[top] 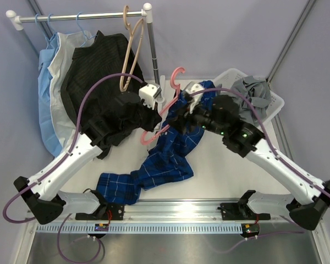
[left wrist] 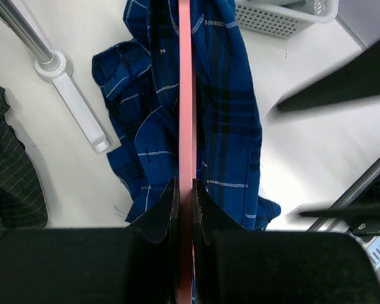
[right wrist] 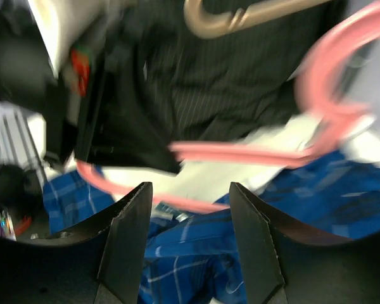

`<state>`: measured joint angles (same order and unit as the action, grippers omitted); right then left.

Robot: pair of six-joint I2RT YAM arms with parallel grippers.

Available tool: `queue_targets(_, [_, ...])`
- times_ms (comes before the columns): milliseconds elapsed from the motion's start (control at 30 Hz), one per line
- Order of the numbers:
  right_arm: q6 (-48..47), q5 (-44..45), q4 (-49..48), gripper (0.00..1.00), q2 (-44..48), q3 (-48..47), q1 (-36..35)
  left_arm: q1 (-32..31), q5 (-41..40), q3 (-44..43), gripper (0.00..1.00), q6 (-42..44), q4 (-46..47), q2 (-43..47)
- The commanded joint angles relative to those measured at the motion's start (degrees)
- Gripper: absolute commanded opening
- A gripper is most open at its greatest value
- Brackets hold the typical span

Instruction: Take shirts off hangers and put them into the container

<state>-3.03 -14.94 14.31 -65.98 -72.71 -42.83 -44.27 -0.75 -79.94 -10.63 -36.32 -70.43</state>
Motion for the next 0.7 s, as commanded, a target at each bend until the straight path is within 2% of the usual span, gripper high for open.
queue_targets(0, [-4.97,2.98,2.84,0.6,-3.63,1.86,-4.63,0.15,-1.8,-5.04,0.0,-1.85,6.17,-0.76])
queue_targets(133, [-6.29,3.42,-1.37,0.61,-4.95,4.41,-6.83,0.15,-1.62,-5.57,0.0,-2.46,6.17,-1.63])
queue_targets(333, [-8.39,7.11,-1.03,0.6,-7.06,3.89,-8.76,0.15,-1.53,-5.66,0.0,-2.81,6.17,-1.81])
queue_targets(667, [-9.54,12.21,-3.05,0.52,-9.17,4.42,-10.34,0.24,-0.48,-7.25,0.0,-5.36,6.08,-2.51])
